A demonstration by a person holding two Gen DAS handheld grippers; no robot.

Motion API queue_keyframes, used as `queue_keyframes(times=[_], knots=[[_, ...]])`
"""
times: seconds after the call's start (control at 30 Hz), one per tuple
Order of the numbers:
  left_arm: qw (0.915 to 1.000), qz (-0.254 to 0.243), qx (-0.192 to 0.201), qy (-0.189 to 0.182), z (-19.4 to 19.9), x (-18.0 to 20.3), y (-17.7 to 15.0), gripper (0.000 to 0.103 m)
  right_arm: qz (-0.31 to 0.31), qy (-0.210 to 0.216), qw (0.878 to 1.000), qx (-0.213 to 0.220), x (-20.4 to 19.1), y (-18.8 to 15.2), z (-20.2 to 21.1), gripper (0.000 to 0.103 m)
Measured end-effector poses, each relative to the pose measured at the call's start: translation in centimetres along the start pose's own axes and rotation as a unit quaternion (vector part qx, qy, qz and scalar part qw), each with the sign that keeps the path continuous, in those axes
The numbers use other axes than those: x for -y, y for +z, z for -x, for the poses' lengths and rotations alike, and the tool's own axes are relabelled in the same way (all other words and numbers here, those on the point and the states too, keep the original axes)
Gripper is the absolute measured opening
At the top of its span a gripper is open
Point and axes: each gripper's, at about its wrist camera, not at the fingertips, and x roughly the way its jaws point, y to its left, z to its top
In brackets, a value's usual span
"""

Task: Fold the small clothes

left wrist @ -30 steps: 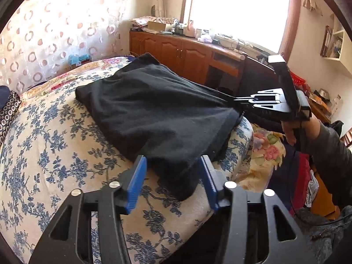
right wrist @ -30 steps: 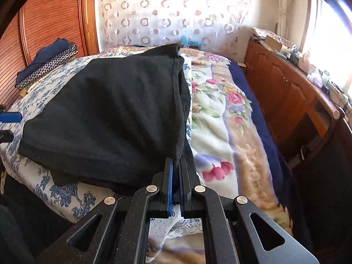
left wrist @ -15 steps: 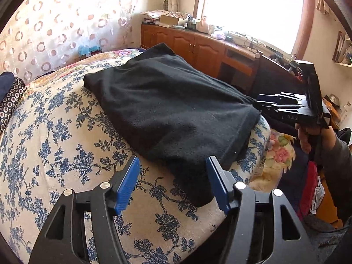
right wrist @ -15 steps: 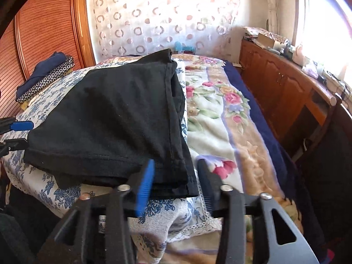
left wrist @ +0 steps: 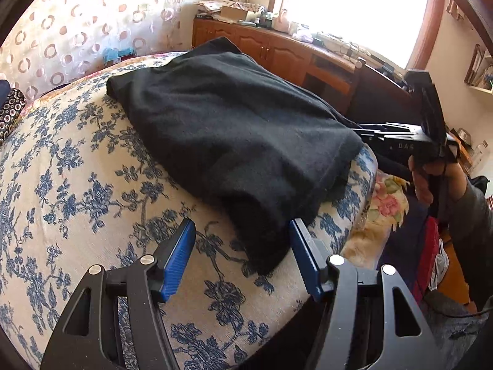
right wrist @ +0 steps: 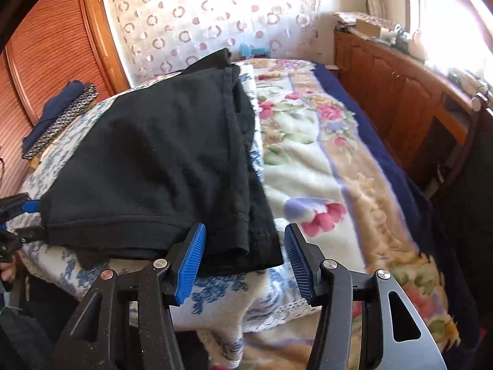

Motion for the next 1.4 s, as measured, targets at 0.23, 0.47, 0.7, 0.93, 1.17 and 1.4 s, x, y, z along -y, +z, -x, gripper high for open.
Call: queue_keyframes(times=[0.23, 0.47, 0.7, 0.93, 1.17, 1.4], knots=[[0.9997, -0.021, -0.008, -0.006, -0.5, 1.1, -0.4, 0.056, -0.005, 0.014, 1.0, -0.002, 0.2, 0.0, -0.1, 0.044], [0.9989, -0.047, -0.008, 0.006, -0.8, 2.1, -0.3, 0.028, 0.019, -0.03, 0.999, 0.015, -0.7, -0.3, 0.8, 0.012], [0.9971, -0.07, 0.03, 0.005, 1.2, 2.9, 0.4, 0.005, 0.044, -0.023, 0.998, 0.029, -1.9, -0.3, 1.6, 0.009], [0.9938, -0.05, 0.098, -0.021, 6.0, 2.6, 2.0, 0.005, 0.038, 0.006, 0.995, 0.089, -1.8, 0.8, 6.7, 0.008], [0.9911, -0.013, 0.129, -0.028, 7.6, -1.1, 5.3, 0.005, 0.037, 0.02, 0.99, 0.131, -2.5, 2.5, 8.9, 0.008], [0.9912, 0.032, 0.128, -0.006, 4.7, -7.3, 10.5, 0.005, 0.053, 0.024, 0.988, 0.144, -2.6, 9.5, 4.2, 0.008]])
